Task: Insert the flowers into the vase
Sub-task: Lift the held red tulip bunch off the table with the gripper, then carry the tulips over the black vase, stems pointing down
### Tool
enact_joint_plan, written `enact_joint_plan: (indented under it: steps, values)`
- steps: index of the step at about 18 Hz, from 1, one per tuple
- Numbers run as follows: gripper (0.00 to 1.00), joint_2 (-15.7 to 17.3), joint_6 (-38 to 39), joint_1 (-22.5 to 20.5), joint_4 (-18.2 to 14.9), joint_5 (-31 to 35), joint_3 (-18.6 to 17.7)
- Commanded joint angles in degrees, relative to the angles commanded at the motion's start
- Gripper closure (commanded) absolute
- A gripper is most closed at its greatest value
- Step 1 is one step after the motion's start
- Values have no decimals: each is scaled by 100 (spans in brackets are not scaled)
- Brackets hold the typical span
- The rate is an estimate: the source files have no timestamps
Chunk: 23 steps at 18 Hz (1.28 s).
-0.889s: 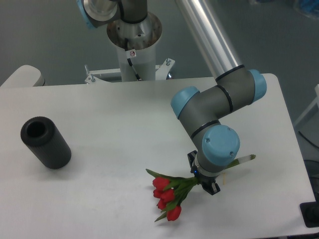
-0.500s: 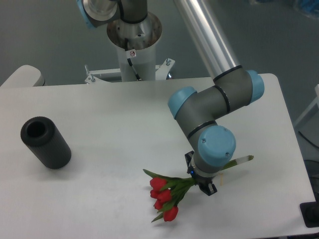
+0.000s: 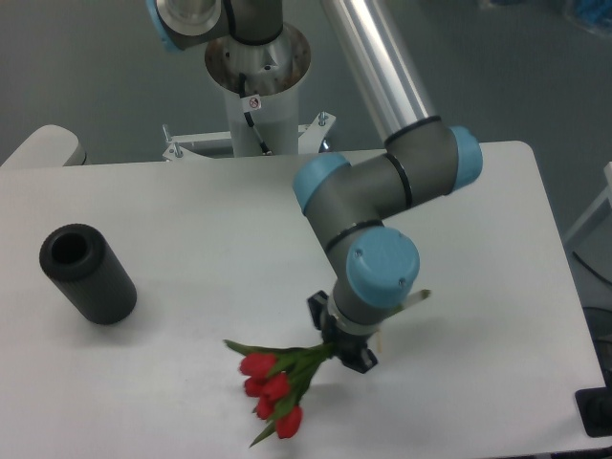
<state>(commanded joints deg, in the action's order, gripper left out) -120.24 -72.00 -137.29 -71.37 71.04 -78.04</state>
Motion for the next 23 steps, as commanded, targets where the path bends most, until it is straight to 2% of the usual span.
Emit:
enact_joint_plan:
  steps: [2, 7, 10, 13, 16, 18, 20, 23]
  values:
    - [100, 141, 151, 52, 123, -422, -114]
    - [100, 448, 186, 343, 80, -1161, -404]
    - [100, 615, 291, 483, 62, -1591, -414]
    - [100, 809, 651, 536, 97, -2337, -414]
    - [100, 897, 757, 571, 124, -3172, -414]
    - [100, 958, 731, 589, 167, -3508, -457]
    - [100, 1072, 766, 598, 386, -3771, -536]
    - [100, 1301, 775, 580, 615, -4675, -852]
